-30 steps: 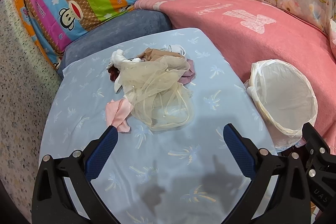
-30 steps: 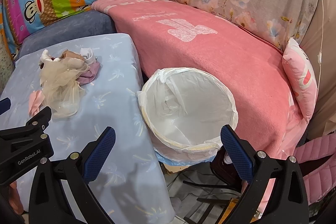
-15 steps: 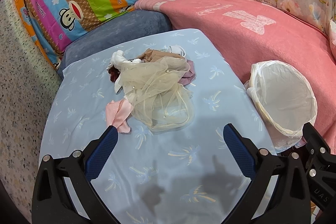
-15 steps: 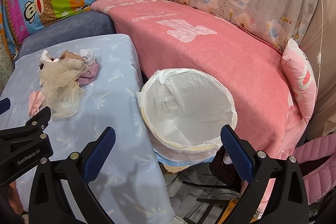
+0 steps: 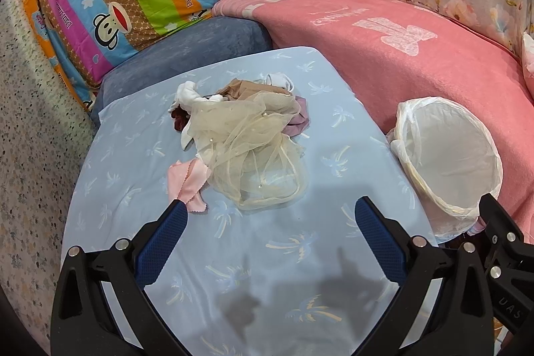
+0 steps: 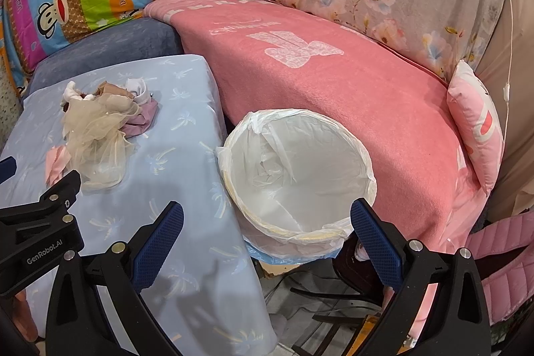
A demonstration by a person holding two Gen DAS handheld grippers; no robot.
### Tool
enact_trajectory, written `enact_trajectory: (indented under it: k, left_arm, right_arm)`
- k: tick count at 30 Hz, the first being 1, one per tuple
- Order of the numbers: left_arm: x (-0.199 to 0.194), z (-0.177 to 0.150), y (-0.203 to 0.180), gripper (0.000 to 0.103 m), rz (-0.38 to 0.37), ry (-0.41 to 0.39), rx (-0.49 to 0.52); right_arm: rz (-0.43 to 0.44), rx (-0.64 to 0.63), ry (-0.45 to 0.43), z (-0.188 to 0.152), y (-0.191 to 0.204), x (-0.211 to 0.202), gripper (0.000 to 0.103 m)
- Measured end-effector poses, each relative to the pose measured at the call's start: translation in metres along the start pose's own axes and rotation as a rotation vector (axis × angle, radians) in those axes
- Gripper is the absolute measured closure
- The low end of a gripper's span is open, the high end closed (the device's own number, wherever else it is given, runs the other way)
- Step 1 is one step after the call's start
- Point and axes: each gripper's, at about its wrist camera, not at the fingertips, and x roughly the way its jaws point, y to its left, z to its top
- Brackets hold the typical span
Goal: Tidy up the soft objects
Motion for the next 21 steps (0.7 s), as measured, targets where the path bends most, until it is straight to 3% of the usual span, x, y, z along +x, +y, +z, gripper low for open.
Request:
enact_trajectory:
  k: [21]
  left_arm:
    - [-0.0011, 0.003, -0.0032, 0.007, -0.004, -0.001, -0.002]
  right_arm:
    - [-0.017, 0.008, 0.001, 0.0027, -0.0024, -0.0048, 0.006]
